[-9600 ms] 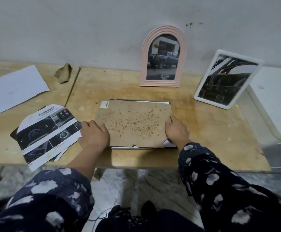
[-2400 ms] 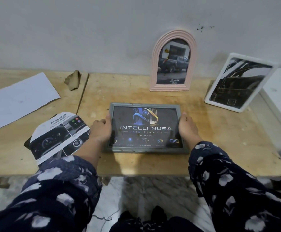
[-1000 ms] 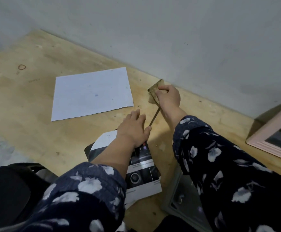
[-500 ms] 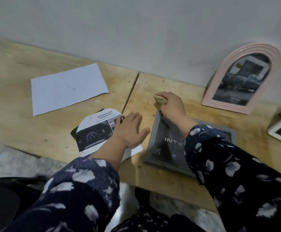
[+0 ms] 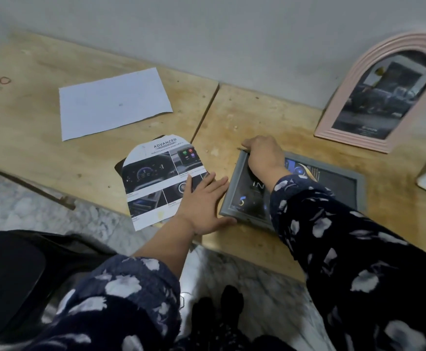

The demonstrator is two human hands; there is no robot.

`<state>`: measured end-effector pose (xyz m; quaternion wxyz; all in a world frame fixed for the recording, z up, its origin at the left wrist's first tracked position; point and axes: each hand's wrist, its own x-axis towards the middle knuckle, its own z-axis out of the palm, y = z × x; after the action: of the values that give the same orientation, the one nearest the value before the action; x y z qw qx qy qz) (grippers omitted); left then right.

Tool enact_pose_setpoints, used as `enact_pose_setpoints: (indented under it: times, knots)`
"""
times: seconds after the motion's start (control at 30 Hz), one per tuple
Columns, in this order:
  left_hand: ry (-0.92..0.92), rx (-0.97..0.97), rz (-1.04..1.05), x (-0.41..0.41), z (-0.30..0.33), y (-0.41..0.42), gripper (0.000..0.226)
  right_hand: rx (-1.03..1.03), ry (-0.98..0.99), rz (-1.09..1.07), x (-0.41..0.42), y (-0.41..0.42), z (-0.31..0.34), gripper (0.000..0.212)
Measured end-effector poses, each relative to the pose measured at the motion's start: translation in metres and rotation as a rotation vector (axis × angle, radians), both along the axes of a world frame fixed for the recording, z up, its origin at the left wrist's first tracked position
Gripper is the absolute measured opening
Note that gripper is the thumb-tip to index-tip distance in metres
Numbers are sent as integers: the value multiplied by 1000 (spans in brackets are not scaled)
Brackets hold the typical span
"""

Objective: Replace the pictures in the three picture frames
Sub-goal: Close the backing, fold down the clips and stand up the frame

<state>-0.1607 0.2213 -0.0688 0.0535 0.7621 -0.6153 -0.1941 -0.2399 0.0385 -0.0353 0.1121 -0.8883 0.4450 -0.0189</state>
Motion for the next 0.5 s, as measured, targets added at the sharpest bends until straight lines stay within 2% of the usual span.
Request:
enact_pose_setpoints:
  times: [0.17,0.3,0.43,0.5]
  knots:
    - [-12,15,18,2,4,-2,96,42,-98,-46,-15,24,-14,57]
    - [-27,38,21,0,8,-3,94,130,-137,16,-35,47,-24,62]
    - [-35,39,23,-4,10,-1,94,127,-237,115,-55,81,-20,55]
    - [-45,39,22,-5,11,-1,94,141,-284,137,-64,97,-18,59]
